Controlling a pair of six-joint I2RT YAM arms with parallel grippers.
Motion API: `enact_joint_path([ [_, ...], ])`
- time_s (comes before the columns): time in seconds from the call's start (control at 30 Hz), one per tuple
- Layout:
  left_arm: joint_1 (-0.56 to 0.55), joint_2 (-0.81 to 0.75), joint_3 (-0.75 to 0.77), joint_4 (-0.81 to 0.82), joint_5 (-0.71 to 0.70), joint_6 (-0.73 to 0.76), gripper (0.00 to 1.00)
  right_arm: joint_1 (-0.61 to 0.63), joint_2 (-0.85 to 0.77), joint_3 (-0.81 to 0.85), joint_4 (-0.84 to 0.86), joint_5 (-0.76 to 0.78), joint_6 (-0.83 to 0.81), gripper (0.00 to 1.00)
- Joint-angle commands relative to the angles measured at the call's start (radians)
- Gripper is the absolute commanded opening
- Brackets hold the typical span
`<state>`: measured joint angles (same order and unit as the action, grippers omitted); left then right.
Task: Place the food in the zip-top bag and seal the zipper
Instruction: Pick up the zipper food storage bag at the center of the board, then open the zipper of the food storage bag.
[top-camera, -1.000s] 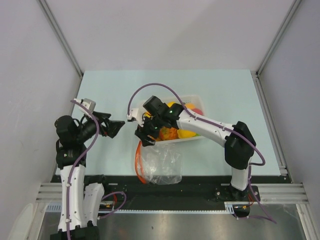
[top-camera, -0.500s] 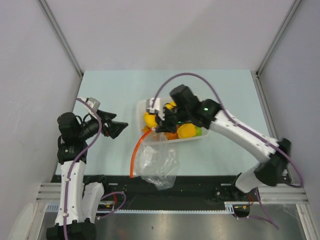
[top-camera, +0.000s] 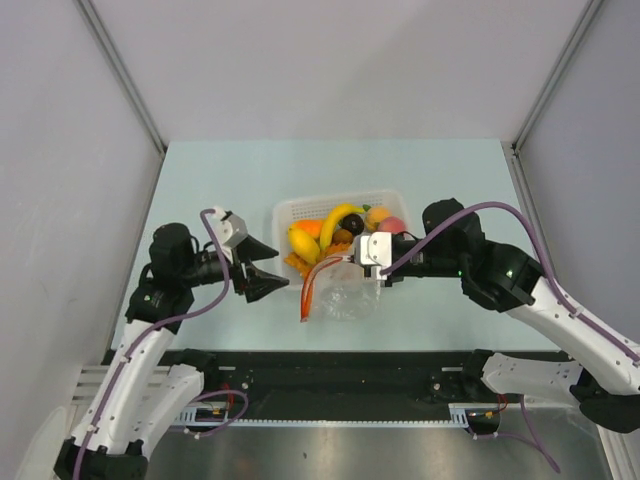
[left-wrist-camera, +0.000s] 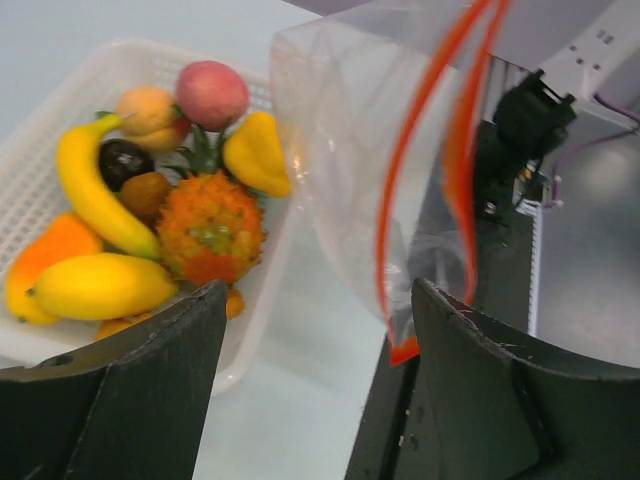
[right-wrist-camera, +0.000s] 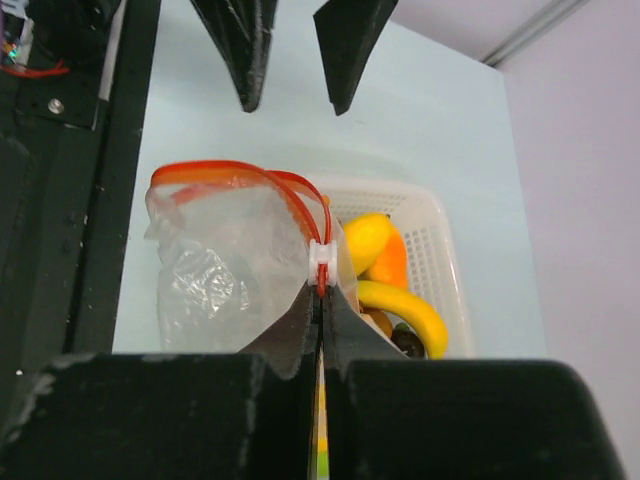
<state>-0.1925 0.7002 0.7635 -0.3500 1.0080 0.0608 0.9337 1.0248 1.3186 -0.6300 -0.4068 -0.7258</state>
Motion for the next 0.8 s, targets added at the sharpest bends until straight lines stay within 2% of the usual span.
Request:
enact_joint_path([
  [0.0, -0.158, 0.001, 0.017, 0.034, -0.086, -0.044, 0.78, 0.01, -0.015, -0.015, 0.039, 0.066, -0.057, 0.0],
  [0.17, -0.318, 0.028, 0.002, 0.091, -0.293, -0.046, 0.77, 0.014, -0.025, -0.022, 0.036, 0.071, -0.06, 0.0],
  [0.37, -0.387, 0.119, 0.036, 0.121, -0.37, -0.035, 0.73, 0.013, -0.032, -0.03, 0.041, 0.077, -0.046, 0.0],
  [0.5, -0.472, 0.171, 0.057, 0.155, -0.419, -0.024, 0.72, 0.013, -0.035, -0.036, 0.049, 0.074, -0.037, 0.0],
  [0.57, -0.501, 0.203, 0.065, 0.164, -0.445, -0.022, 0.69, 0.014, -0.04, -0.039, 0.05, 0.071, -0.029, 0.0],
  [0.6, -0.502, 0.215, 0.068, 0.17, -0.451, -0.03, 0.65, 0.014, -0.042, -0.044, 0.05, 0.072, -0.029, 0.0],
  [0.7, -0.502, 0.258, 0.102, 0.189, -0.364, -0.099, 0.33, 0.011, -0.049, -0.058, 0.052, 0.101, -0.005, 0.0],
  [0.73, -0.502, 0.266, 0.112, 0.204, -0.341, -0.125, 0.15, 0.007, -0.052, -0.068, 0.056, 0.112, 0.006, 0.0],
  [0.77, -0.502, 0.272, 0.117, 0.227, -0.324, -0.194, 0.07, 0.002, -0.058, -0.074, 0.082, 0.129, 0.053, 0.0],
])
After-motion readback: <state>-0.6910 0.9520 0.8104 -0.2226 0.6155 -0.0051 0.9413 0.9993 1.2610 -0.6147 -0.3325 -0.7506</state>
